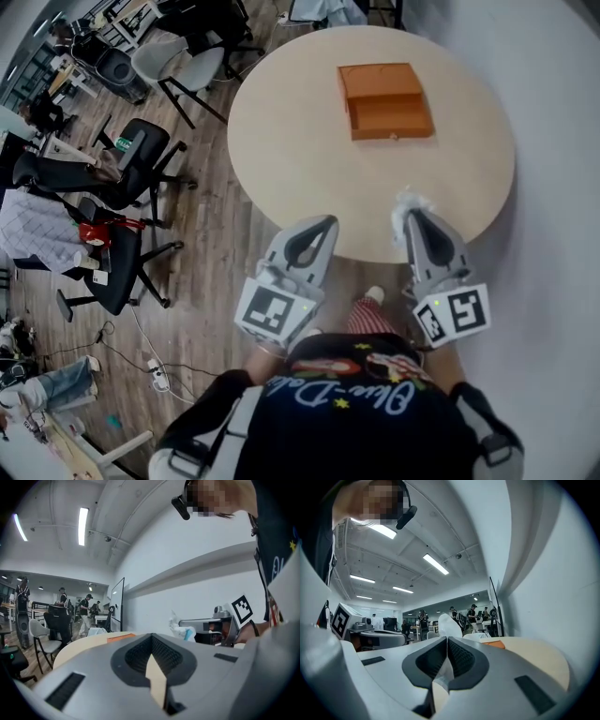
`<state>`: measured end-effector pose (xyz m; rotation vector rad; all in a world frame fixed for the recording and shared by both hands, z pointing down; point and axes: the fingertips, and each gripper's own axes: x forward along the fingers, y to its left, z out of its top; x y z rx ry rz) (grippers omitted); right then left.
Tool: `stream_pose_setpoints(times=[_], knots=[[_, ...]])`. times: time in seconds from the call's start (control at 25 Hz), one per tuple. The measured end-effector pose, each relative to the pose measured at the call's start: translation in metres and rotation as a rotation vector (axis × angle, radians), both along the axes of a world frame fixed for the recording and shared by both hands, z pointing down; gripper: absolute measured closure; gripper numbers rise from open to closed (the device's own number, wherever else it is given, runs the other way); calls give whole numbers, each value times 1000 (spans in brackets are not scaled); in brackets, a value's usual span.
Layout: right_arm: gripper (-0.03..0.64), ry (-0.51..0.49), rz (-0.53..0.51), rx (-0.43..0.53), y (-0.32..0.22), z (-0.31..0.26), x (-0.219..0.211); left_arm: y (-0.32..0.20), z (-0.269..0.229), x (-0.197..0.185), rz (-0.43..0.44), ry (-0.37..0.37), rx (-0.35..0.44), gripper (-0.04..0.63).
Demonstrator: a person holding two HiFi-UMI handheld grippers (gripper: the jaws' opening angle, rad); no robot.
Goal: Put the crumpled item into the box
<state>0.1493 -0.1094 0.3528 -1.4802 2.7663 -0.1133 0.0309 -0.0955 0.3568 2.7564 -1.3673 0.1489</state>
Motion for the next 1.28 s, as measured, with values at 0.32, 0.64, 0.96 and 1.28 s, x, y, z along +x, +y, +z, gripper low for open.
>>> stream_pose_setpoints(times=[0.32, 0.64, 0.96, 1.28], knots=[[614, 3, -64, 31, -37, -8, 13, -41, -8, 19, -39, -7, 27, 603], [614, -3, -83, -4, -67, -3, 38, -66, -6, 38, -74, -16, 5, 603], [614, -5, -81, -13, -100, 2, 35, -94, -3, 34, -80, -43, 12, 603], [614, 49, -45, 4, -145, -1, 30, -138, -8, 24, -57, -24, 19, 603]])
